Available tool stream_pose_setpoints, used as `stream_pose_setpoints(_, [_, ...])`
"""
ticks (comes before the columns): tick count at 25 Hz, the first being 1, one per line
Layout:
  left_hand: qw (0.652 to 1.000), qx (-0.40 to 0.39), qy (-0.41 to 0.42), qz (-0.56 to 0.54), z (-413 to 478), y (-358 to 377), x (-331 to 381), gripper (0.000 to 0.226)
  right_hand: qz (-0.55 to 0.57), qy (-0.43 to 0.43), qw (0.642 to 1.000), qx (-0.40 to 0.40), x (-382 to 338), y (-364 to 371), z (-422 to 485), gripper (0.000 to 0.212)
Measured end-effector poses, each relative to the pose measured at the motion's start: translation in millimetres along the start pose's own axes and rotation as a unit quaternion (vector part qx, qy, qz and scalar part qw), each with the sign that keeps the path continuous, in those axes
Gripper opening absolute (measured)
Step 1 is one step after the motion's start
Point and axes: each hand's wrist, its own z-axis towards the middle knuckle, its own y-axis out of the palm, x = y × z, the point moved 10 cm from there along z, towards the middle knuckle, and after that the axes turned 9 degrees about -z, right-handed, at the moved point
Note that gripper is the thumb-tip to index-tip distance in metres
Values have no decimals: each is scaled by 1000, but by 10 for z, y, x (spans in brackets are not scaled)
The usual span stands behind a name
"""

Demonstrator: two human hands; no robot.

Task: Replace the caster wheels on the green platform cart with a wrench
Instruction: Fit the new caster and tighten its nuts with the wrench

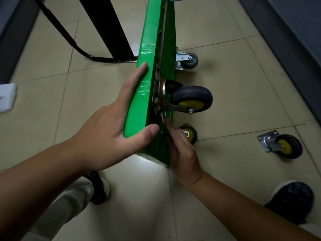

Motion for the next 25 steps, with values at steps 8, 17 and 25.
stream_pose_setpoints(8, [999, -10, -29, 17, 30, 21, -11, 97, 32, 258, 954, -147, -385, -152, 57, 39])
stream_pose_setpoints(17, [998, -34, -32, 45, 66, 3, -18, 99, 104, 453, 876, -130, -647, -710, -138, 26])
stream_pose_setpoints(25, [998, -26, -62, -6, -55, -68, 47, 97, 63, 577, 815, 6, -594, -1015, -1046, 22])
